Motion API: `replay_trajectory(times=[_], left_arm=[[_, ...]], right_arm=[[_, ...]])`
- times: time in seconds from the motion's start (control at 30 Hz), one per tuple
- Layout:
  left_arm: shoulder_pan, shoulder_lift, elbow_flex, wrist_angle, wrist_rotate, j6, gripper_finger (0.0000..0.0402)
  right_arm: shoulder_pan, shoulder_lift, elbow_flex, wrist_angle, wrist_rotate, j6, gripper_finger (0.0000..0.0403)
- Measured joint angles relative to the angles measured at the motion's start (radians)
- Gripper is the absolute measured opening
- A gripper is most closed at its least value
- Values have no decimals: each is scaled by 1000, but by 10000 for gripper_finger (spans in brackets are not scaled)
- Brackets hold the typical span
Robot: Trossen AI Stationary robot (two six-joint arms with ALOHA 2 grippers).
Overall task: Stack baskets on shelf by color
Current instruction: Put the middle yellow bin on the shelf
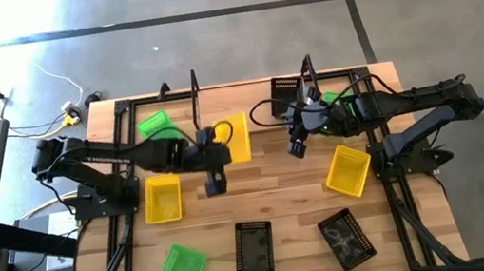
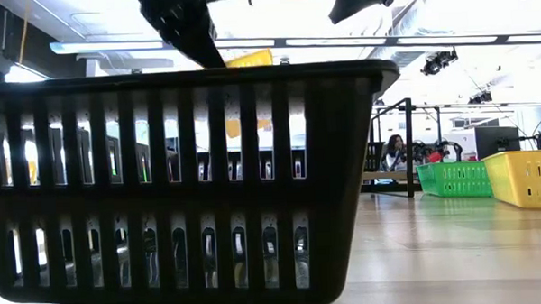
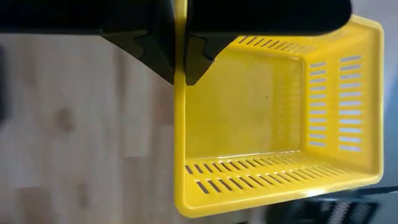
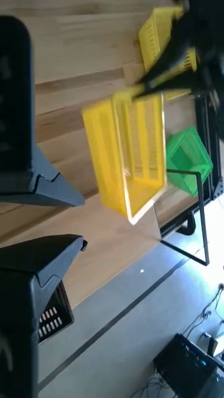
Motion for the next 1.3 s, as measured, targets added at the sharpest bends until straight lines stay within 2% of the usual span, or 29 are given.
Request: replay_trajectory(times=[0.3,0.53,0.97,1.3], left_arm=[[204,1,0,2,0,219,1],[308,35,0,20,25,320,0],[349,138,0,58,28,344,0],[376,212,0,53,21,336,0]], right_arm=[[0,0,0,0,51,26,69],[0,0,0,0,54,45,69],[-12,0,0,-4,54,40,69],[-37,0,0,-7,54,-57,69]])
